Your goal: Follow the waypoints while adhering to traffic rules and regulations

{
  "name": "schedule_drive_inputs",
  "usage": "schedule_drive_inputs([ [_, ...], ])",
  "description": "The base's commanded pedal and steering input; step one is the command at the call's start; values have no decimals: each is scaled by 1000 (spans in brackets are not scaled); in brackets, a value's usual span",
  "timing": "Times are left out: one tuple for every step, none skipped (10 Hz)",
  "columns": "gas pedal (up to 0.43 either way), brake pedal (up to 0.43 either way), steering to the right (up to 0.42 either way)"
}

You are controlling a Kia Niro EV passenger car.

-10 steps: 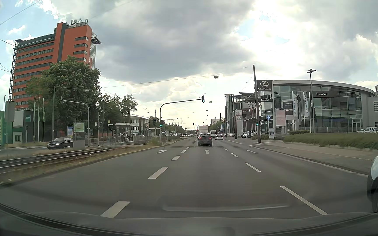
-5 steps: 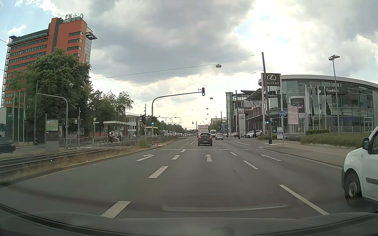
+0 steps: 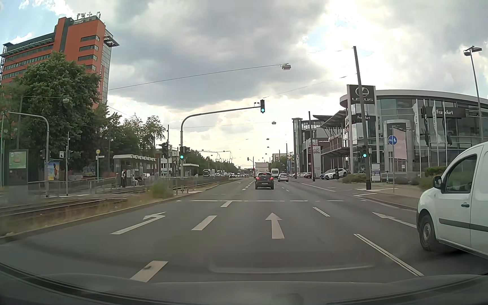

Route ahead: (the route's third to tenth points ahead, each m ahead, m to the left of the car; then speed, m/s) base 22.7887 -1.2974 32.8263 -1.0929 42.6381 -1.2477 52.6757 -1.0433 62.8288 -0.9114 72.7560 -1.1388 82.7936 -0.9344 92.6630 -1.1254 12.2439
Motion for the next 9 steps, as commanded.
schedule_drive_inputs([
  [39,30,1],
  [20,30,0],
  [0,30,1],
  [0,30,1],
  [0,30,1],
  [0,30,1],
  [0,30,0],
  [0,30,1],
  [0,30,1],
])
